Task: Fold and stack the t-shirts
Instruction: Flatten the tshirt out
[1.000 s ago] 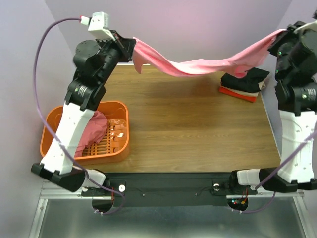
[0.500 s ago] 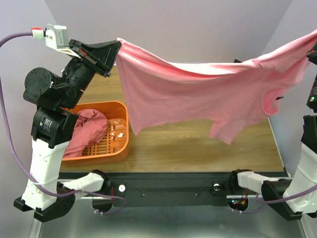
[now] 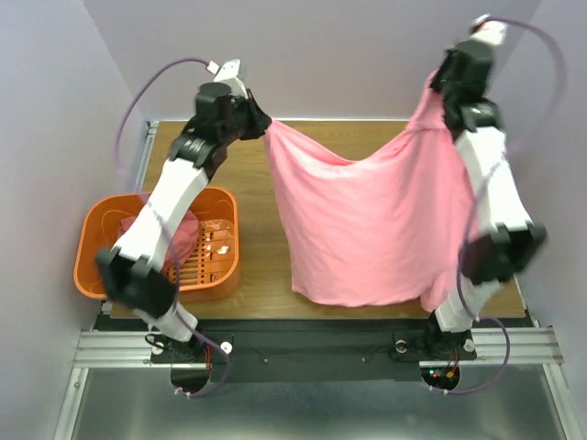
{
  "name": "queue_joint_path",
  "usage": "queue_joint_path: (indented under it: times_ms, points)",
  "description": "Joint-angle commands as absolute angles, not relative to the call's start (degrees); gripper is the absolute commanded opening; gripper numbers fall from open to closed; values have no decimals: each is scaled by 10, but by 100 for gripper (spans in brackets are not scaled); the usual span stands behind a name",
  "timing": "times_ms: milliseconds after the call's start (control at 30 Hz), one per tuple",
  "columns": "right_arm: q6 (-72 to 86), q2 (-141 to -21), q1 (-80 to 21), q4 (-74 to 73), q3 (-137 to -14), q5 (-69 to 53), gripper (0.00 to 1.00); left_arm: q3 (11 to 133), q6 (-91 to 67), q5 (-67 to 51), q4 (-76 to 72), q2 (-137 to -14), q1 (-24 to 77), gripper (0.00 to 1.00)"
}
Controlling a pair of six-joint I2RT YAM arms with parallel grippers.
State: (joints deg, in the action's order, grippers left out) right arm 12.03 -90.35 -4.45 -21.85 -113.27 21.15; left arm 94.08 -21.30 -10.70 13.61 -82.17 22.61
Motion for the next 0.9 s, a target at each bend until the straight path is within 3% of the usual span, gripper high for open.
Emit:
queue_joint_path:
  times_ms: [0, 33, 67, 100, 133, 333, 633, 867]
  points:
    - [154, -1090, -41, -200, -1189, 136, 7, 947, -234, -16, 133, -946, 166, 15]
    - [156, -1153, -40, -207, -1254, 110, 58, 992, -260, -8, 140, -1000, 157, 56]
    - [162, -1184, -40, -220, -1286, 73, 78, 1017, -276, -5, 147, -1025, 144, 73]
    - [179, -1203, -40, -235, -1315, 63, 88, 1069, -286, 27, 155, -1047, 142, 96]
    - [185, -1211, -40, -250, -1337, 57, 100, 1092, -291, 27, 163, -1062, 141, 98]
    - [147, -1106, -40, -250, -1188, 64, 100, 1155, -300, 3, 164, -1090, 162, 99]
    - [141, -890, -40, -249, -829, 86, 100, 978, -291, -37, 105, -1015, 256, 98]
    - [194, -803, -40, -257, -686, 106, 100, 883, -308, -33, 119, -990, 341, 98]
